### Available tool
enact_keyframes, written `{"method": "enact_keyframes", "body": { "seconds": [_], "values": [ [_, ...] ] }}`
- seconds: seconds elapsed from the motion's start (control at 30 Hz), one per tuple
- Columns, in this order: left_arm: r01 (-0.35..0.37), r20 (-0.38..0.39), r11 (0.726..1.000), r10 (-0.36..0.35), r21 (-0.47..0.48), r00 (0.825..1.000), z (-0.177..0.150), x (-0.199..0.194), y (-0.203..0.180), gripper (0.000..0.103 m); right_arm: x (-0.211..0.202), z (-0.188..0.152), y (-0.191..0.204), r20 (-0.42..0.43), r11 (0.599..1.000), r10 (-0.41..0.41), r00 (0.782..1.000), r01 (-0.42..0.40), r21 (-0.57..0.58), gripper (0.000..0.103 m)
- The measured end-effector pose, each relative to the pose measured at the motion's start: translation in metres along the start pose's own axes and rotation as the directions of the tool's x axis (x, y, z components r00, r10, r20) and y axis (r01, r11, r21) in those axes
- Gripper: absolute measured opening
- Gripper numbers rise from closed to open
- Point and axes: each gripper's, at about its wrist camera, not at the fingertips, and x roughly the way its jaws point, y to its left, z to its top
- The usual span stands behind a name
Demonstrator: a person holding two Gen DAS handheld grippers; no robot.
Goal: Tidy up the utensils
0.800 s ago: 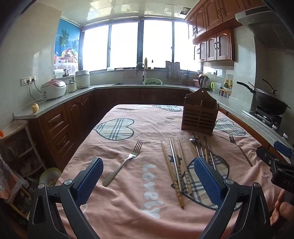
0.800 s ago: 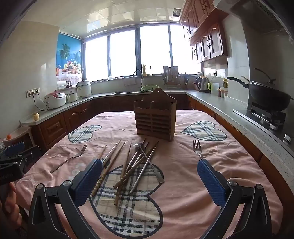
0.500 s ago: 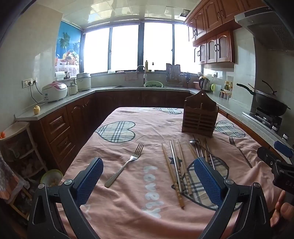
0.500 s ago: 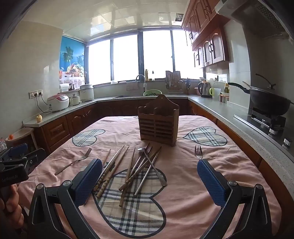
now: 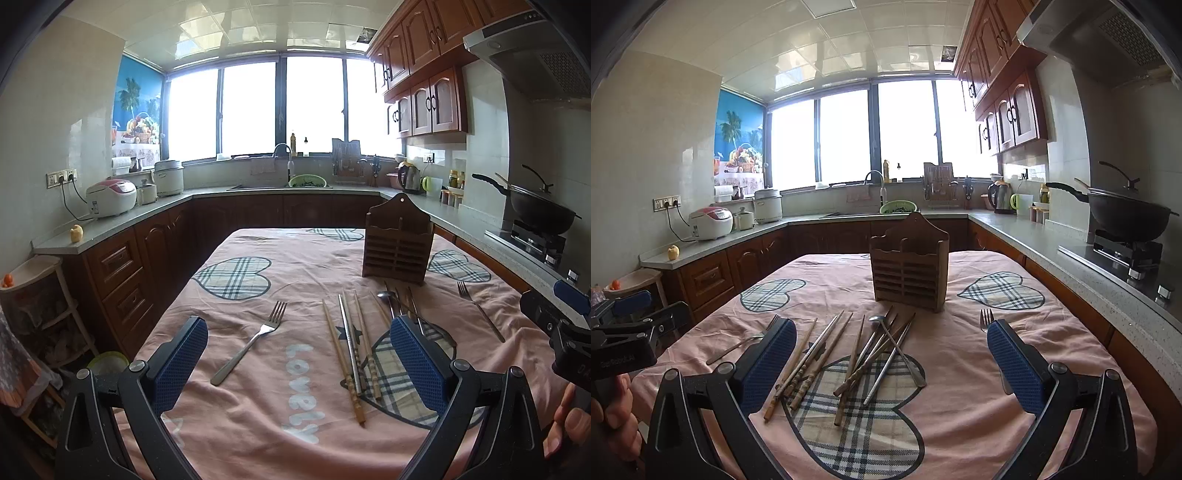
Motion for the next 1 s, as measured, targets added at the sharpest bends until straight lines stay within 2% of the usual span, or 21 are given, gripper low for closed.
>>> {"method": "enact_keyframes", "body": {
  "seconds": [1.0],
  "values": [
    [0.0, -0.005, 1.0, 0.0, 0.0, 1.0, 0.0009, 0.005, -0.001, 0.1, 0.0055, -0.0044, 0.0025, -0.019, 1.0, 0.014, 1.0, -0.014, 0.004, 0.103]
  ]
}}
